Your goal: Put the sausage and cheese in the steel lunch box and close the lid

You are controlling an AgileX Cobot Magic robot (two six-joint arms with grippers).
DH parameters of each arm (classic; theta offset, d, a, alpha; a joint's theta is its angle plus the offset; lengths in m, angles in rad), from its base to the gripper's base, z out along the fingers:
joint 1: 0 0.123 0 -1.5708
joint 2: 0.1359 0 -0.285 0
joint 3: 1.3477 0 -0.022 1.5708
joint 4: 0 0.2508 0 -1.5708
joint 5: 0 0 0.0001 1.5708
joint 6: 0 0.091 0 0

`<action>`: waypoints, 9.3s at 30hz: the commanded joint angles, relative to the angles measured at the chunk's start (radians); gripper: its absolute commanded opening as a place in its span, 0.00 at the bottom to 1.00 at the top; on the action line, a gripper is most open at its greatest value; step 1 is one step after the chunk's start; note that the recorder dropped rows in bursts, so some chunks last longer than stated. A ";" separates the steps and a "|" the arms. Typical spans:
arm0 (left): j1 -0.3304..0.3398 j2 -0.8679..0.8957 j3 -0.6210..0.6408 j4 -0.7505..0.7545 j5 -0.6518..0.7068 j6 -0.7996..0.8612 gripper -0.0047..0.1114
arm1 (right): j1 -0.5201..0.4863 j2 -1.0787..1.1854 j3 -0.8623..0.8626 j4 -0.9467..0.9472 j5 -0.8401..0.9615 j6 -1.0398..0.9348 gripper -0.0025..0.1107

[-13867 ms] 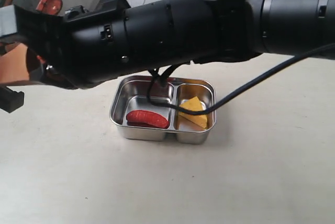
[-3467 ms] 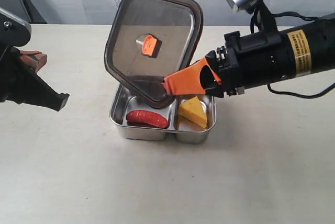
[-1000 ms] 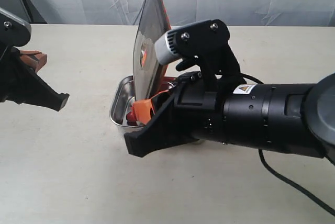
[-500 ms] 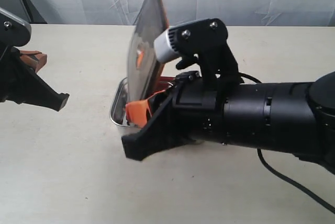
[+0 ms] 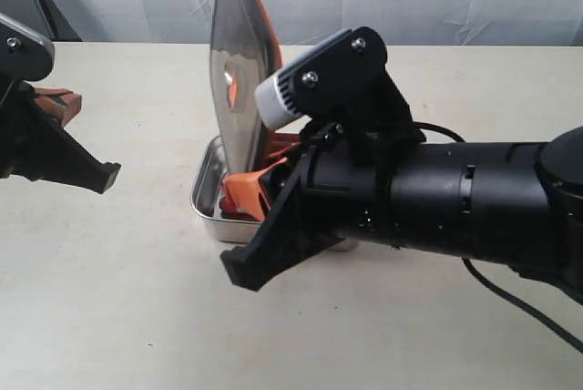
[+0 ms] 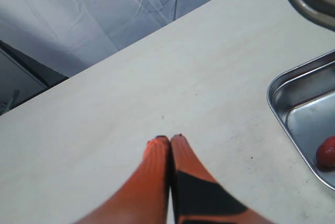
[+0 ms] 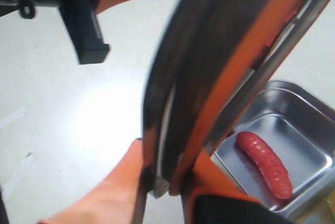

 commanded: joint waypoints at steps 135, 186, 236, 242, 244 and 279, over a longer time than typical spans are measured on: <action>-0.003 0.237 -0.073 0.525 0.290 0.064 0.04 | -0.539 0.270 0.003 -2.918 -1.283 3.712 0.01; -0.123 0.318 -0.082 0.530 0.058 0.123 0.04 | -0.451 0.270 0.003 -2.719 -0.849 3.714 0.35; -0.123 0.163 -0.082 0.491 0.122 0.116 0.04 | -0.461 0.292 -0.007 -2.914 -0.378 3.681 0.01; -0.123 0.163 -0.082 0.433 0.180 0.116 0.04 | -0.461 0.292 -0.007 -2.904 -0.304 3.665 0.01; -0.123 0.163 -0.082 0.401 0.173 0.116 0.04 | -0.461 0.292 -0.007 -2.904 -0.300 3.650 0.01; -0.122 0.163 -0.032 0.206 0.131 0.116 0.51 | -0.581 0.292 -0.014 -2.820 -0.634 3.200 0.01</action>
